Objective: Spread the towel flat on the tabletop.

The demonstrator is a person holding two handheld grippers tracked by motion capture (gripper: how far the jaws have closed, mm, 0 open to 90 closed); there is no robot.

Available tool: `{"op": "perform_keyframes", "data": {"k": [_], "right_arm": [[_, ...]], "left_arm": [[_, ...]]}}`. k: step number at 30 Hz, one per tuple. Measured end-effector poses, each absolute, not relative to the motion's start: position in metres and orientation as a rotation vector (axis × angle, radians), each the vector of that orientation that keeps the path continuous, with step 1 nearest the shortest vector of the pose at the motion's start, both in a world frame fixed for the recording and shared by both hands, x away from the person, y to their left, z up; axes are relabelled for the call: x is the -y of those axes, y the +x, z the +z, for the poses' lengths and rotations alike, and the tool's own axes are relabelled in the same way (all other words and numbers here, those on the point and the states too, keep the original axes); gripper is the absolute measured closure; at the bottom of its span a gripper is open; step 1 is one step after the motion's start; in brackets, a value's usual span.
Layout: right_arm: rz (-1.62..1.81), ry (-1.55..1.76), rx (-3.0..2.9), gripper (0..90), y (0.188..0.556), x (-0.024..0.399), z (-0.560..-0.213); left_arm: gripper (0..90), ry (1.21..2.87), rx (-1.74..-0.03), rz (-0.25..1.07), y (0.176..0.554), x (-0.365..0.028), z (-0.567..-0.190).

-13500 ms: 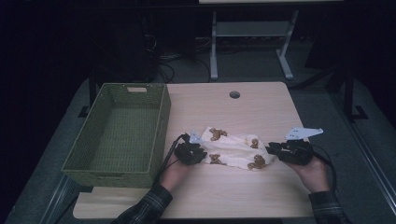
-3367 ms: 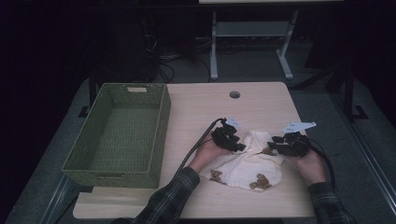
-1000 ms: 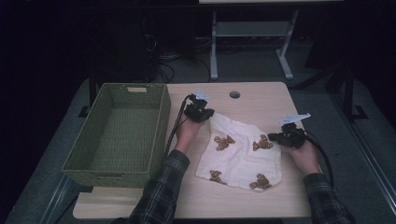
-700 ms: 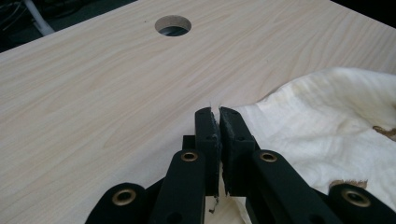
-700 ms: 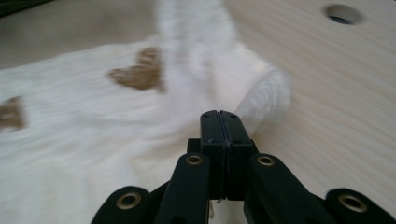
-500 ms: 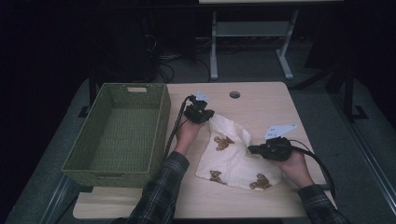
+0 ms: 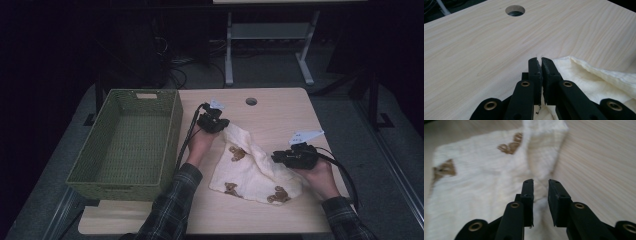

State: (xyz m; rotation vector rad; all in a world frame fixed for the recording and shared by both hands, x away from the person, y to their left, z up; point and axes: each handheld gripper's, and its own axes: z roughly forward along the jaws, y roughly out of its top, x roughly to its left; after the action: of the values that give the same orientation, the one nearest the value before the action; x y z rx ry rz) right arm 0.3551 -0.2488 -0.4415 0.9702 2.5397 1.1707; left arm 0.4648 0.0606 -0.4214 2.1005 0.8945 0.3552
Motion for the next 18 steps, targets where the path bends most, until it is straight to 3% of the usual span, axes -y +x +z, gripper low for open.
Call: {"op": "perform_keyframes", "data": {"k": [11,12,14,18], "right_arm": [[1.178,1.008,-2.611,68.5,0.378,0.239,-0.461],[1.154,1.011,-2.645,77.3,0.381,0.237,-0.466],[1.136,0.981,-2.648,84.6,0.380,0.236,-0.468],[1.142,0.979,-2.600,86.0,0.379,0.241,-0.458]], "left_arm": [[86.2,2.095,-0.901,0.352,0.466,-0.061,-0.421],[86.2,2.093,-0.904,0.355,0.466,-0.062,-0.420],[86.2,2.092,-0.907,0.358,0.466,-0.063,-0.419],[86.3,2.082,-0.927,0.381,0.466,-0.068,-0.416]]}}
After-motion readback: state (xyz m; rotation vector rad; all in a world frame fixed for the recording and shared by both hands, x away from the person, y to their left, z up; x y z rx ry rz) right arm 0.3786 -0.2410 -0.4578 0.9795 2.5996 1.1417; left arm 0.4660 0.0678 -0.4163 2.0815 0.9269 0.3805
